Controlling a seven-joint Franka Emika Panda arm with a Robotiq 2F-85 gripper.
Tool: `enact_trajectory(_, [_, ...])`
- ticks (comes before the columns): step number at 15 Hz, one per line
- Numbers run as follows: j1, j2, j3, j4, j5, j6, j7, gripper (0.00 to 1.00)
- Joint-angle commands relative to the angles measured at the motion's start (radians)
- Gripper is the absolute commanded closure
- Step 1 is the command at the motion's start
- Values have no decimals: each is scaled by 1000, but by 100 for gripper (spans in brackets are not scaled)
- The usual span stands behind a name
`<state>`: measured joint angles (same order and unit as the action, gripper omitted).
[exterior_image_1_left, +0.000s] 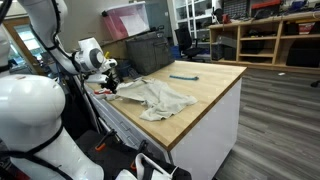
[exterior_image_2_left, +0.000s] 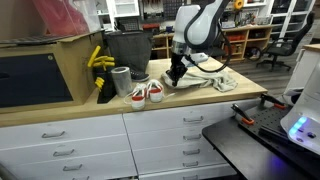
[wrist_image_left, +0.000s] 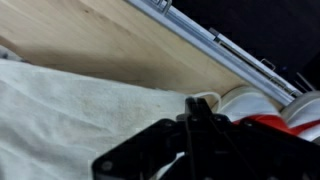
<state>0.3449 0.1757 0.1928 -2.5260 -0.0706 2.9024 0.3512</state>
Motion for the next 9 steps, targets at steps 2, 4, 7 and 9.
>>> enact_trajectory(2, [-49, -125, 187, -81, 263, -63, -216, 99])
enact_trajectory(4, [-49, -136, 211, -66, 362, -114, -285, 70])
enact_trajectory(7, [-68, -201, 167, -69, 433, -218, -387, 50])
enact_trajectory(9, [-88, -192, 116, -42, 408, -262, -404, 34])
